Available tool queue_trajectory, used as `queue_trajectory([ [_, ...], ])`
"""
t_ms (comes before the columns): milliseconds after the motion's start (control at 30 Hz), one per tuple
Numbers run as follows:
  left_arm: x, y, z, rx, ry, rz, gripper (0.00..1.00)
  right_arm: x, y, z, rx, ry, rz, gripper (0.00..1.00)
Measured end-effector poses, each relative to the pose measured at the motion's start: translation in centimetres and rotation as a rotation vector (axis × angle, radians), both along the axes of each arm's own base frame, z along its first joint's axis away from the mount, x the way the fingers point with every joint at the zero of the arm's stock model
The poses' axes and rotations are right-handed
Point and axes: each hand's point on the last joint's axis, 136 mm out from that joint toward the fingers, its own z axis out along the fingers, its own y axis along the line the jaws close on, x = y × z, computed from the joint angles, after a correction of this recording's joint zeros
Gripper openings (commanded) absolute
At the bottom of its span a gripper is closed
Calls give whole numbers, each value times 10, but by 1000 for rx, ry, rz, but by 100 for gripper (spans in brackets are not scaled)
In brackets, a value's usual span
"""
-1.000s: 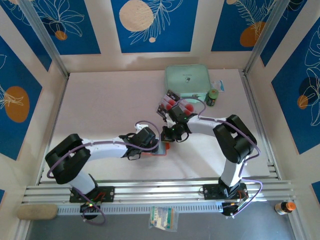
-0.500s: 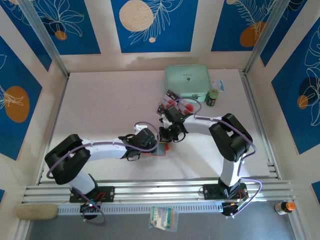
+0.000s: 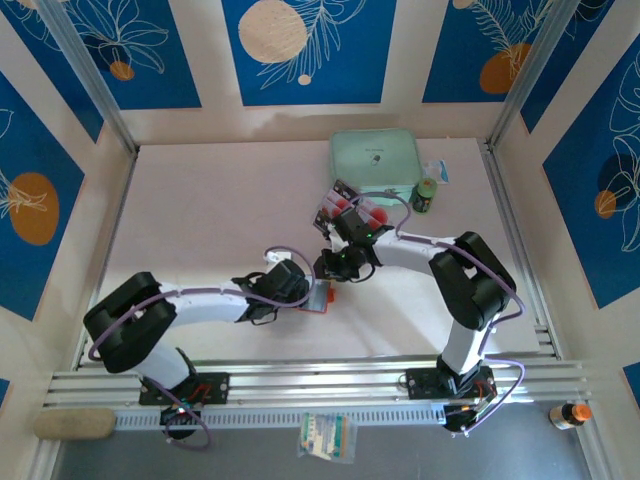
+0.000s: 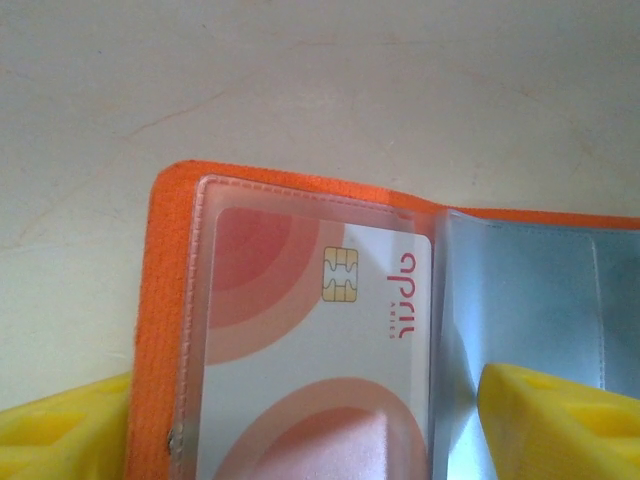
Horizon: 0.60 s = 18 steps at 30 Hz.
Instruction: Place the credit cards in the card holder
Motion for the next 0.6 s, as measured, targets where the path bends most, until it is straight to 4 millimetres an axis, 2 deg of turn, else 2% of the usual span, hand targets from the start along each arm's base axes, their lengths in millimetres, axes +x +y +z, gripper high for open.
queue_trajectory([
  [367,-1,1,0,-16,-9,2,78,-3,3,-16,5,52,-28,25],
  [600,-1,0,1,-25,-10,3,78,-3,7,-15,31,61,-23,25],
])
